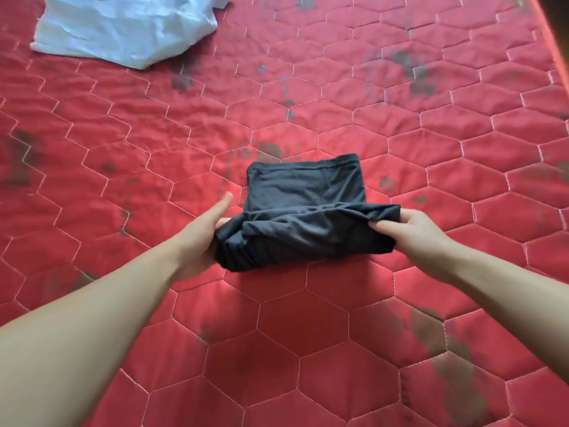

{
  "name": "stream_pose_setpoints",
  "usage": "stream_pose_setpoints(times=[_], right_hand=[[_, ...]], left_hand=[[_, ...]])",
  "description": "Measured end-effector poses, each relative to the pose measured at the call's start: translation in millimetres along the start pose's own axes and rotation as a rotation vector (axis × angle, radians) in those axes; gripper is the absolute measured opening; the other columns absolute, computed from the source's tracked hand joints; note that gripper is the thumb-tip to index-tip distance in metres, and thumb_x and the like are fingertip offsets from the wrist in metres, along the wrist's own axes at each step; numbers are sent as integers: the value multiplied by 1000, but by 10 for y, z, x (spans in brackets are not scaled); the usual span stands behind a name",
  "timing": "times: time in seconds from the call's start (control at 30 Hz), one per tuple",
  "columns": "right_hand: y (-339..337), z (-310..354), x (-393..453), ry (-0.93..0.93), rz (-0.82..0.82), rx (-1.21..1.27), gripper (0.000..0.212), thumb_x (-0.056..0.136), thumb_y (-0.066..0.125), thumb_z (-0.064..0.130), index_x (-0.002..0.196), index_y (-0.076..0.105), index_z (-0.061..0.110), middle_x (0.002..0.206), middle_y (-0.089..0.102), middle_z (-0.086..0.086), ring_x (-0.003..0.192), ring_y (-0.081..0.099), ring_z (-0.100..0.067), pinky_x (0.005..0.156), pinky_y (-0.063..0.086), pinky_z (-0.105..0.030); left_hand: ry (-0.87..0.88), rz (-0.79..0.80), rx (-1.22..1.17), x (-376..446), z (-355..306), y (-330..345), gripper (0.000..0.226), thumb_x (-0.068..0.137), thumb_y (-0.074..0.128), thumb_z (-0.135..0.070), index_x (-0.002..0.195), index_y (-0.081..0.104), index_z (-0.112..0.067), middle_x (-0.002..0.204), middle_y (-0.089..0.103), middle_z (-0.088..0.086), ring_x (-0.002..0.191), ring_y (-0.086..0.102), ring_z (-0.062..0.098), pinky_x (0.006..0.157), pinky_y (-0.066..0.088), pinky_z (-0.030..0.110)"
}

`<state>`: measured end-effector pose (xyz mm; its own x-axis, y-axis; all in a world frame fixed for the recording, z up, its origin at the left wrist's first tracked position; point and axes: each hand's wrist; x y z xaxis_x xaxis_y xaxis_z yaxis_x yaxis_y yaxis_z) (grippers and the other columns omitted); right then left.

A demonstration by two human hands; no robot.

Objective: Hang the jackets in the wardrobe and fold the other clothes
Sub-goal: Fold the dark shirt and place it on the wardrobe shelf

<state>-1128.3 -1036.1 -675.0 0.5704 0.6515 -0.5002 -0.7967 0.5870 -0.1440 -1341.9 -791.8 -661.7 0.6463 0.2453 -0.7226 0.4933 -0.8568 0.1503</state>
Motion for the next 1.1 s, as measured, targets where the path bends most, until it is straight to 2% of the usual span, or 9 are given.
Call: stream_pose_setpoints(times=[0.07,0.13,0.2,0.3,0.47,0.6,0.8,0.97,1.1], right_hand=[[-29,-15,116,54,-44,38,17,94,57,11,102,72,14,107,74,-6,110,65,-24,102,48,-46],[-14,-27,213,95,-103,74,17,97,54,12,104,70,14,110,72,-10,111,64,-27,103,46,-49],[14,-31,291,105,-127,102,17,98,54,14,105,68,15,109,72,-8,108,65,-26,100,48,-46],[20,-1,366,71,-138,17,16,99,53,17,102,69,17,103,72,-2,97,65,-16,90,50,-37],[0,213,499,-95,-197,-81,17,98,54,19,89,67,22,90,69,10,81,60,-1,72,49,-18],[20,376,880,-140,-365,-136,16,95,59,26,88,68,15,86,66,4,78,55,-5,68,46,-26],[31,147,1248,121,-274,-52,19,82,75,36,90,70,19,91,72,5,83,67,-10,76,53,-28],[57,157,1282,-53,-432,-141,8,84,72,20,80,68,15,74,65,4,70,56,-8,66,46,-25],[79,133,1399,-39,-546,-349,20,87,65,30,77,64,13,72,62,2,75,55,-15,66,39,-31]], left_hand=[[57,134,-13,-13,-3,44,77,77,54,-76,124,66,-15,126,67,4,118,62,16,98,47,31],[128,191,82,-30,48,98,72,67,78,-51,129,57,-21,127,67,-3,115,62,10,91,50,24],[128,172,330,-21,112,121,69,64,83,-20,127,55,-29,118,70,-10,106,65,5,83,52,21],[166,28,540,49,151,89,44,72,82,-6,110,66,-22,93,72,-11,84,64,7,74,51,20],[305,-245,203,297,-126,-44,19,86,69,-4,104,71,-11,101,74,2,90,67,9,81,52,21],[235,-359,-21,662,-382,-15,8,95,61,-19,99,68,-17,101,72,5,89,67,20,79,52,33],[21,-520,-153,1073,-266,4,42,91,54,-58,97,67,-19,96,74,-1,89,70,19,84,54,35],[286,-561,114,1128,-126,-117,6,92,66,-16,91,66,-23,93,71,-4,92,67,17,83,53,32],[311,-743,216,1255,-120,-96,12,93,63,-25,104,62,-21,102,68,-1,97,63,18,83,48,29]])
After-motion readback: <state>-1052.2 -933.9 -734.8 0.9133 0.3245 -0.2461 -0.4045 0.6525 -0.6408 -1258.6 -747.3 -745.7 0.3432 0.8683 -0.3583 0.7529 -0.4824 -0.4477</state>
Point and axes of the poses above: each hand's wrist, its own x-axis towards the middle knuckle, its own y-axis out of the palm, z = x × y
